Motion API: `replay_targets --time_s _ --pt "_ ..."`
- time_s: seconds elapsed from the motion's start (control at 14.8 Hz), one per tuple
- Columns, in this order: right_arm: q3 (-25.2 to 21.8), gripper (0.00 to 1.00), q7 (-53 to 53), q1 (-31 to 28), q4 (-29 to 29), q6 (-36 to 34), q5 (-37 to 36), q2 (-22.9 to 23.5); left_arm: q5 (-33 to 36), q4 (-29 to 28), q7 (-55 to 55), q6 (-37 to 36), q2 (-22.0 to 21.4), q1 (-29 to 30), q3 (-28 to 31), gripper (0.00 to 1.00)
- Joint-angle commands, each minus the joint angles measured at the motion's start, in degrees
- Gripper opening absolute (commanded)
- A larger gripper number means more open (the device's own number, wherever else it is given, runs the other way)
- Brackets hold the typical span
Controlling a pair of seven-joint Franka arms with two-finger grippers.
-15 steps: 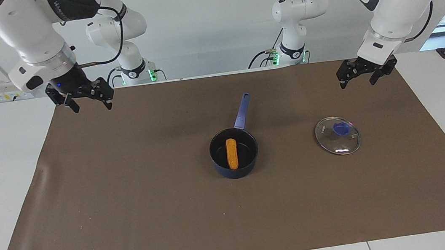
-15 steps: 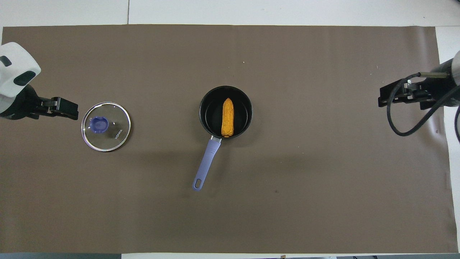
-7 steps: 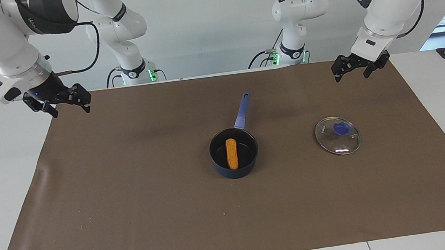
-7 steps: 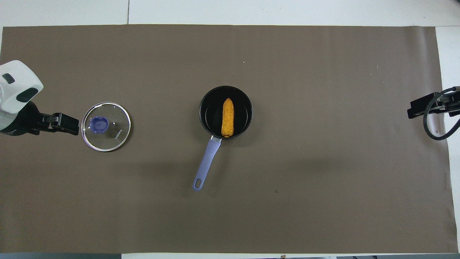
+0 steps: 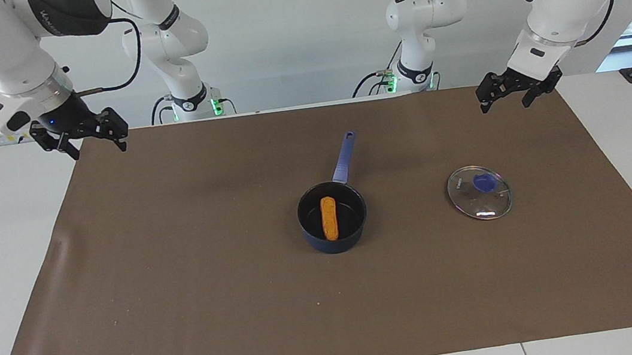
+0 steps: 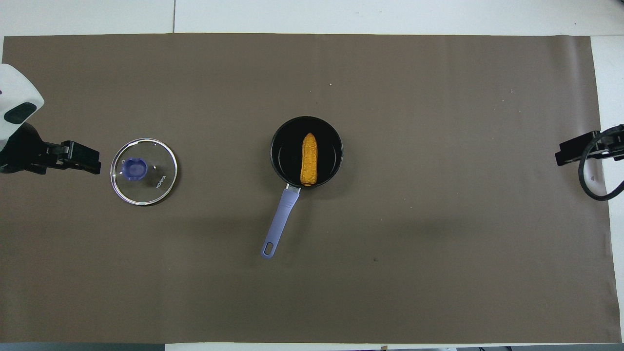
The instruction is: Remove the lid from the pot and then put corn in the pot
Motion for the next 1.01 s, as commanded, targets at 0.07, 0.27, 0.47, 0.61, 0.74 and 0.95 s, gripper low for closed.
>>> replay_targets --time_s 0.07,0.27,0.47,0.61,0.74,0.95 --pt "1.09 1.00 -1.41 -1.36 -1.82 -0.25 -0.96 -1.93 -0.94 1.44 -0.39 -0.32 0.73 -0.24 -0.34 1.00" --pt "1.00 1.00 -1.14 -1.01 -1.29 -0.33 -1.57 -1.57 -1.03 1.44 -0.30 -0.50 0.20 -0.42 -0.17 1.00" --pt "0.91 1.00 -1.49 -1.36 -1.29 0.71 -1.75 -1.40 -1.03 1.35 -0.30 -0.58 -0.06 -0.42 -0.17 1.00" --pt "1.09 1.00 -1.41 -2.06 -0.86 0.54 -1.66 -1.05 -1.03 1.35 -0.30 -0.41 -0.06 -0.51 -0.08 1.00" --pt "1.44 1.00 -1.32 -3.20 -0.77 0.46 -1.14 -0.87 -1.03 1.27 -0.21 -0.49 -0.06 -0.59 -0.08 1.00" --pt "1.00 1.00 -1.15 -3.65 -0.94 0.89 -0.87 -0.96 -1.03 1.35 -0.47 -0.41 -0.06 -1.03 -0.17 1.00"
